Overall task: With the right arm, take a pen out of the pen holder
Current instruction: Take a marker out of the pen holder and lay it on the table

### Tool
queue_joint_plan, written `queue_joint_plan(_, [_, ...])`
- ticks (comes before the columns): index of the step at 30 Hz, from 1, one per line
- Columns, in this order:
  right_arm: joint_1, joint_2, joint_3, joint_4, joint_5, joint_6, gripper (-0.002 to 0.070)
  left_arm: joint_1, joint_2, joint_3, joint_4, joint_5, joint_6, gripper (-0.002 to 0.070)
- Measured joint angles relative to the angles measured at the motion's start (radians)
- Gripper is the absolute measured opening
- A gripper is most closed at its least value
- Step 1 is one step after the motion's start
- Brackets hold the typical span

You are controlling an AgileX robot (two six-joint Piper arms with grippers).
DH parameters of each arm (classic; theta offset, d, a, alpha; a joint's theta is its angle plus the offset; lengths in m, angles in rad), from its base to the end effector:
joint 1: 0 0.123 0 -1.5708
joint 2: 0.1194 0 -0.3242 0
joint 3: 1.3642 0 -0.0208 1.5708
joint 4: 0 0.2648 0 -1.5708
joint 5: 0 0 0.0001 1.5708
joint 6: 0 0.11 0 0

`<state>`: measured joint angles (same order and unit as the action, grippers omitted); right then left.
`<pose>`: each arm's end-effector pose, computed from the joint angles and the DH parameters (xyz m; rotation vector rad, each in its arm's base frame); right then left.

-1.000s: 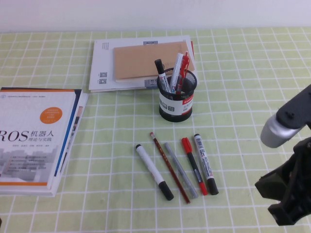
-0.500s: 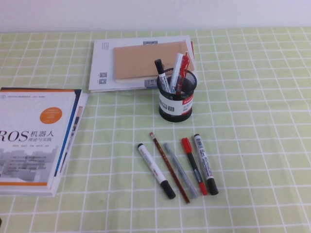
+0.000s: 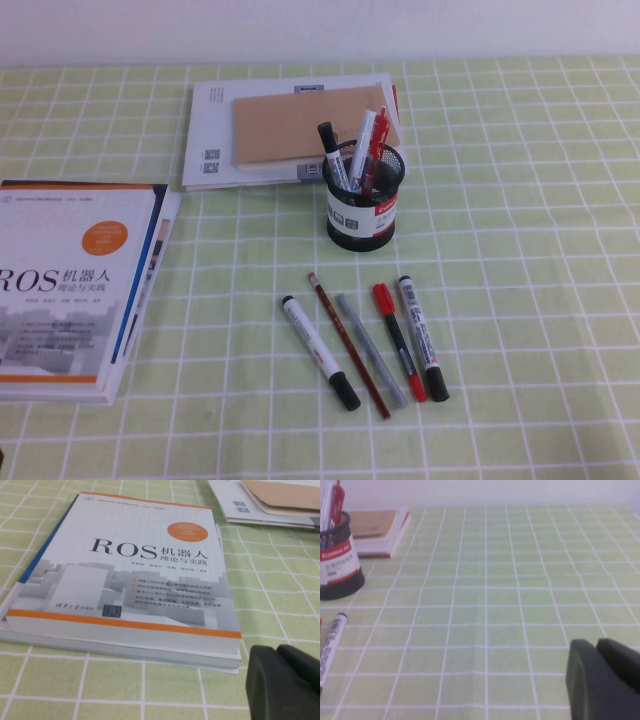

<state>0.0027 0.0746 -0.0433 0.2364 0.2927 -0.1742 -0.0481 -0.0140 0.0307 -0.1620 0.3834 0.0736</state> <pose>0.0519 0.0076 0.1960 -0.0035 1.8005 0.1003 0.0445 -0.0088 0.1631 0.0145 1.8810 -0.1425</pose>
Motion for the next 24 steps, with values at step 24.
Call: queue_joint_plan(24, [-0.005, -0.082, 0.07, 0.006, 0.093, -0.005, -0.0013, 0.0, 0.0, 0.0, 0.0, 0.0, 0.0, -0.0008])
